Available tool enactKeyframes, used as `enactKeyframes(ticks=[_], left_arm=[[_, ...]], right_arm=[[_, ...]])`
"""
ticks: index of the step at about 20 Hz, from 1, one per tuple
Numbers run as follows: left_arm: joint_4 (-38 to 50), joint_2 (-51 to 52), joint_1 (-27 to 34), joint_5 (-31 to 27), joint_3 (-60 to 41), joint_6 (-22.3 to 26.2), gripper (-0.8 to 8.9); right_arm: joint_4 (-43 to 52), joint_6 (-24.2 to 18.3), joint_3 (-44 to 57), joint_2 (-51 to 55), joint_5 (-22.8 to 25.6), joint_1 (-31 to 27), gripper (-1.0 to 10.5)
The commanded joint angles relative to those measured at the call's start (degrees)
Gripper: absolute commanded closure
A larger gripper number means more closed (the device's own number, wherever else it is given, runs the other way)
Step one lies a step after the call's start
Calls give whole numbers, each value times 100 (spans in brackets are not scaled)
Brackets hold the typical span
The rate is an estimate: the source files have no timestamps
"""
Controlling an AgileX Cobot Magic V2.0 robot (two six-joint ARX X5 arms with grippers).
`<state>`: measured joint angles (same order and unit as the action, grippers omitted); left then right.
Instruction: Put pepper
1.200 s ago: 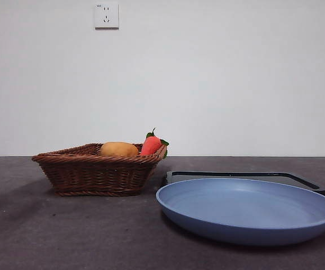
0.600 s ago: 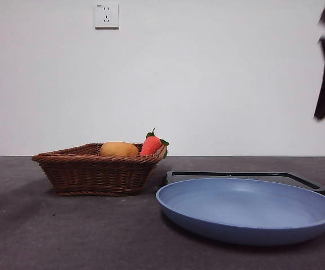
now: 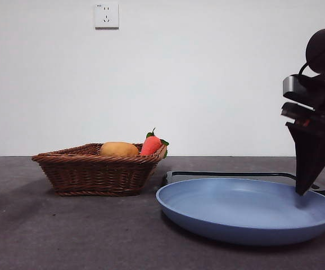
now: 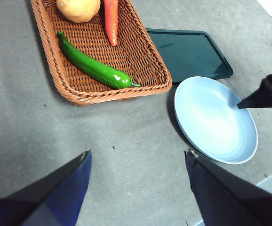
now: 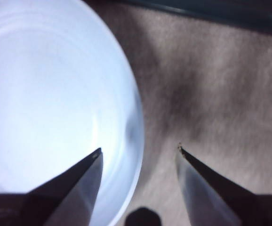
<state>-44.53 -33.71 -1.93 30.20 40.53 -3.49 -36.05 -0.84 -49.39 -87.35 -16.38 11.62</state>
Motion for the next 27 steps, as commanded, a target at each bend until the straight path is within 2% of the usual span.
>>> enactKeyframes(ticks=[1, 5, 7, 13, 18, 23, 25, 27], left_arm=[[33, -4, 4, 9, 83, -85, 463], [33, -4, 4, 9, 83, -109, 463], [42, -7, 4, -9, 83, -146, 463], [382, -455, -85, -79, 262, -761, 464], [544, -1974, -844, -977, 1075, -1169, 464], [717, -4011, -1655, -1989, 2315, -1460, 464], [706, -4769, -1801, -2253, 2826, -1613, 464], [662, -5436, -1862, -2282, 3276, -1803, 464]], right_arm=[[74, -55, -94, -260, -22, 24, 731], [116, -55, -94, -387, -188, 50, 930], [164, -50, -94, -382, -444, 44, 941], [107, 101, -94, 229, -450, 39, 941], [-212, 101, -105, 1484, -426, -219, 941], [-455, 105, -153, 2623, -428, -680, 941], [-485, 131, -153, 2964, -433, -811, 941], [-501, 144, -155, 3206, -435, -868, 941]])
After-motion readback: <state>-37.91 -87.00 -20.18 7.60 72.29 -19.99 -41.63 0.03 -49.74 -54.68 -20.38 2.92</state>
